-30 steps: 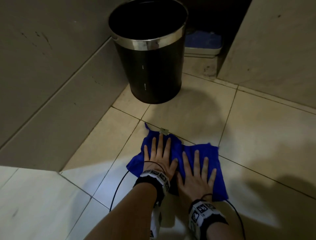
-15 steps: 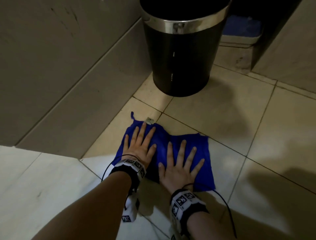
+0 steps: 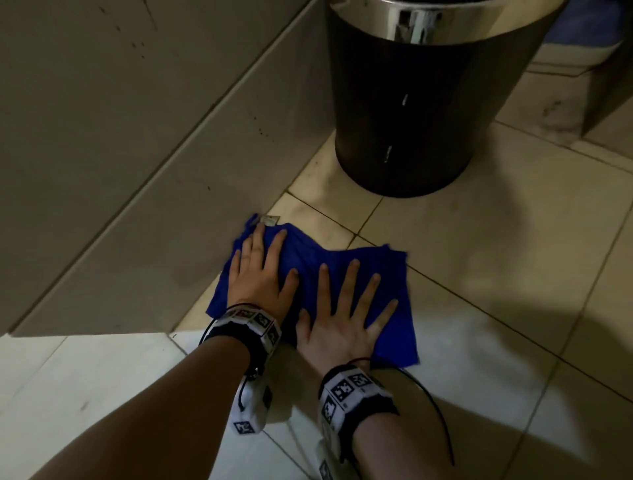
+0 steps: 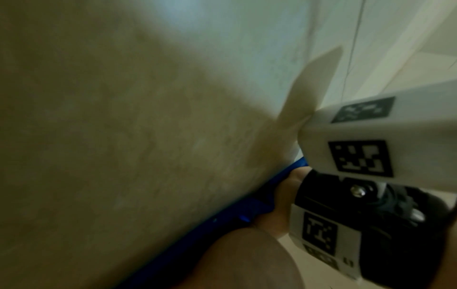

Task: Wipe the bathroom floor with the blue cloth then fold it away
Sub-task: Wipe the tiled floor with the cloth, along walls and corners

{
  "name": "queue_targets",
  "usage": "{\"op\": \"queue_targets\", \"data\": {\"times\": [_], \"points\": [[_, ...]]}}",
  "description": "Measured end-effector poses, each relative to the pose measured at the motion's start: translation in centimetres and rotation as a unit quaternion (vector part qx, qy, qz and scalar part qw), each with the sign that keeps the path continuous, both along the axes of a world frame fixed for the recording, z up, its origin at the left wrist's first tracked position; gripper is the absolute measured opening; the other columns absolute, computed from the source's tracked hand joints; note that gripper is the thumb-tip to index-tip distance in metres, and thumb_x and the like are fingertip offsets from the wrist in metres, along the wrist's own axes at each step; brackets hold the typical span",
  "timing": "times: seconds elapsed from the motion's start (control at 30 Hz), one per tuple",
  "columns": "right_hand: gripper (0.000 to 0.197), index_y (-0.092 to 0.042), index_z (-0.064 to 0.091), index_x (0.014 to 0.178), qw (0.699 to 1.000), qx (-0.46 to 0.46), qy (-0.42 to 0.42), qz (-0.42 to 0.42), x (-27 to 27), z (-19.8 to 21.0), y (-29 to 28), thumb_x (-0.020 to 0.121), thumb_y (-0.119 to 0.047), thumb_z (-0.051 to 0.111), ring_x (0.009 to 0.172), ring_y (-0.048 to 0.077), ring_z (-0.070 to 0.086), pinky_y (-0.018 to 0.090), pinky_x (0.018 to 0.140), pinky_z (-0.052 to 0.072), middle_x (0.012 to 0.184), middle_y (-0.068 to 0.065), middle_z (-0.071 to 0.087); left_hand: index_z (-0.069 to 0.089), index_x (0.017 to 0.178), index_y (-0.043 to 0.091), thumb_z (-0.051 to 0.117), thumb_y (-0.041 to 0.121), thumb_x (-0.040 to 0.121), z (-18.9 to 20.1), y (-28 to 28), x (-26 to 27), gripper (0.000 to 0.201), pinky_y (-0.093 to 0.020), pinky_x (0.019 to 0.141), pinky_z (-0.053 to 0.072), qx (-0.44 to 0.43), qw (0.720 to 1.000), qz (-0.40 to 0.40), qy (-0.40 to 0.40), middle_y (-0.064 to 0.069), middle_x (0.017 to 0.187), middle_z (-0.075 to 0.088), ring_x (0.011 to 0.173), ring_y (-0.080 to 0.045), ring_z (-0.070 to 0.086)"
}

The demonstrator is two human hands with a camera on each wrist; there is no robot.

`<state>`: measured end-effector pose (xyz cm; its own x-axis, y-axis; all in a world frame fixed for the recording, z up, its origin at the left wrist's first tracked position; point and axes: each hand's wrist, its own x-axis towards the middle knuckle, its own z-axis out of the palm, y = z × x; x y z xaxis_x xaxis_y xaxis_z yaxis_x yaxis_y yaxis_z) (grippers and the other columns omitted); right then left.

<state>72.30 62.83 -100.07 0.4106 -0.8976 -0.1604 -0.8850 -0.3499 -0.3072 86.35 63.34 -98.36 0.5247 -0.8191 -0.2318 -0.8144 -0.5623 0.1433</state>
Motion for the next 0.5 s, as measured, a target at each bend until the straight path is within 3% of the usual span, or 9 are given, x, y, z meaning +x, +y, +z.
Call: {"op": "queue_targets", "data": {"times": [0.17, 0.3, 0.4, 0.5], "points": [[0.078, -0.025, 0.034, 0.151, 1.000, 0.013, 0.010, 0.008, -0.3, 0.2, -0.1, 0.079, -0.053, 0.032, 0.146, 0.047, 0.012, 0.072, 0.111, 0.004, 0.161, 0.017, 0.016, -0.007, 0.152, 0.036, 0.033, 0.052, 0.095, 0.4, -1.1, 0.2, 0.071, -0.040, 0.120, -0.004, 0.039, 0.999, -0.011, 0.022, 0.001, 0.161, -0.019, 0.149, -0.023, -0.009], [0.080, -0.027, 0.028, 0.154, 1.000, 0.006, 0.026, -0.006, -0.2, 0.0, -0.2, 0.081, -0.049, 0.054, 0.147, 0.041, 0.013, 0.068, 0.113, 0.003, 0.163, 0.011, 0.015, 0.012, 0.151, 0.028, 0.048, 0.045, 0.086, 1.0, -6.5, 0.8, 0.077, -0.041, 0.120, -0.004, 0.032, 0.995, -0.074, 0.066, -0.001, 0.162, -0.011, 0.149, -0.022, -0.006], [0.075, -0.027, 0.029, 0.153, 1.000, 0.009, 0.011, -0.018, -0.6, 0.5, -0.6, 0.083, -0.048, 0.045, 0.148, 0.037, 0.017, 0.064, 0.115, 0.004, 0.163, 0.006, 0.017, 0.017, 0.149, 0.026, 0.056, 0.035, 0.086, 1.3, -8.1, 0.0, 0.075, -0.041, 0.120, -0.006, 0.023, 0.995, -0.062, 0.080, 0.000, 0.163, -0.011, 0.149, -0.021, -0.008], [0.072, -0.027, 0.033, 0.151, 1.000, 0.005, -0.003, 0.018, -2.3, 0.2, -1.7, 0.082, -0.048, 0.037, 0.144, 0.036, 0.026, 0.059, 0.114, 0.006, 0.159, 0.006, 0.028, 0.009, 0.153, 0.027, 0.050, 0.038, 0.090, 0.9, -6.9, -1.1, 0.076, -0.041, 0.118, -0.010, 0.022, 0.993, -0.073, 0.087, 0.001, 0.161, -0.018, 0.148, -0.020, -0.014]]}}
